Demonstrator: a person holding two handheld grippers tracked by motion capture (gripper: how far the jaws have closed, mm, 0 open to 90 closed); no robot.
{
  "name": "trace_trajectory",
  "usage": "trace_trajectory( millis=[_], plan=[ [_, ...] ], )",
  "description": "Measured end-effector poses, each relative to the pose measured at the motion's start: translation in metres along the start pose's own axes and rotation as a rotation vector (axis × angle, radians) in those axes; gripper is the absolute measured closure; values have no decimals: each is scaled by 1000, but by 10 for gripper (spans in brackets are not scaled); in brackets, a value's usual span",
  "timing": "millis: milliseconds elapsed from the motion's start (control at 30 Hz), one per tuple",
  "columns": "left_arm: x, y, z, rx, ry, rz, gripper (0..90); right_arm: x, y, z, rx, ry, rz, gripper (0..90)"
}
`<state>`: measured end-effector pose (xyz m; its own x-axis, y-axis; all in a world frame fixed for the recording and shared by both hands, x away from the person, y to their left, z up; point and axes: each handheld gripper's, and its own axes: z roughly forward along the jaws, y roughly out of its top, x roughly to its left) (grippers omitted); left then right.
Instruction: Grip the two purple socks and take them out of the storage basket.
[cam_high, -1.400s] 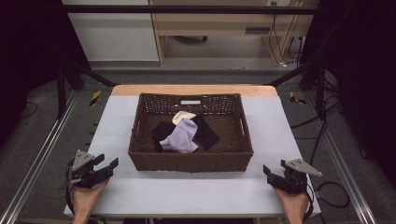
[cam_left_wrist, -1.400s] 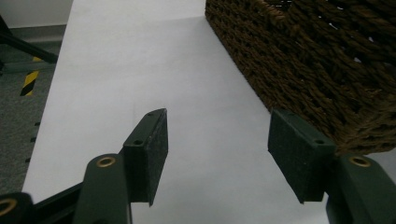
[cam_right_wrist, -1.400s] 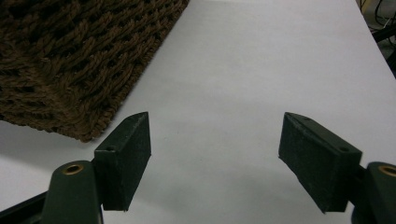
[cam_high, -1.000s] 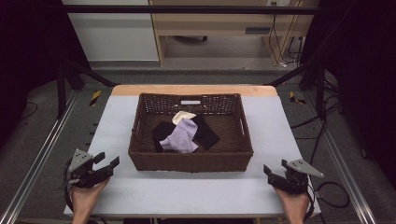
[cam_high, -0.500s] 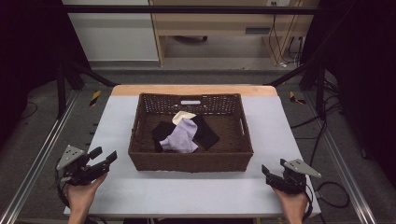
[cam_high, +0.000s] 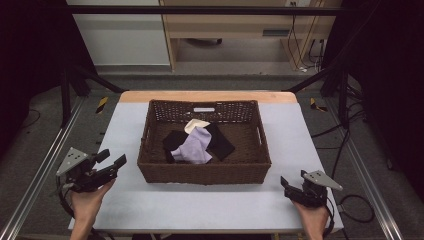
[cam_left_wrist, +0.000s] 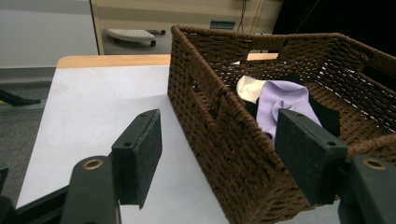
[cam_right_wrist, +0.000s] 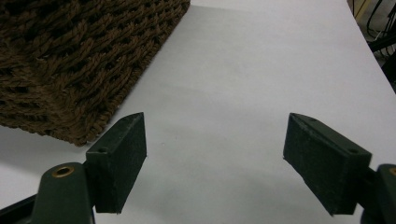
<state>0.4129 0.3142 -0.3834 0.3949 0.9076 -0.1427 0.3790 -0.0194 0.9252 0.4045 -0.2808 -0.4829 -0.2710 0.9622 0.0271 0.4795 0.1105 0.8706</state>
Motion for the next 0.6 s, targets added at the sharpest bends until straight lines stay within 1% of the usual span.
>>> trace_trajectory(
  millis=[133, 300, 533, 600],
  plan=[
    [-5, 6, 6, 6, -14, 7, 306, 0, 0, -1, -7, -4, -1, 212],
    [-13, 15, 16, 9, -45, 16, 304, -1, -1, 0, -8, -9, 9, 212],
    [-33, 35, 32, 3, -85, 52, 304, -1, -1, 0, -2, -14, 10, 213],
    [-40, 41, 37, 4, -93, 70, 303, -1, -1, 0, 0, -14, 11, 214]
  ],
)
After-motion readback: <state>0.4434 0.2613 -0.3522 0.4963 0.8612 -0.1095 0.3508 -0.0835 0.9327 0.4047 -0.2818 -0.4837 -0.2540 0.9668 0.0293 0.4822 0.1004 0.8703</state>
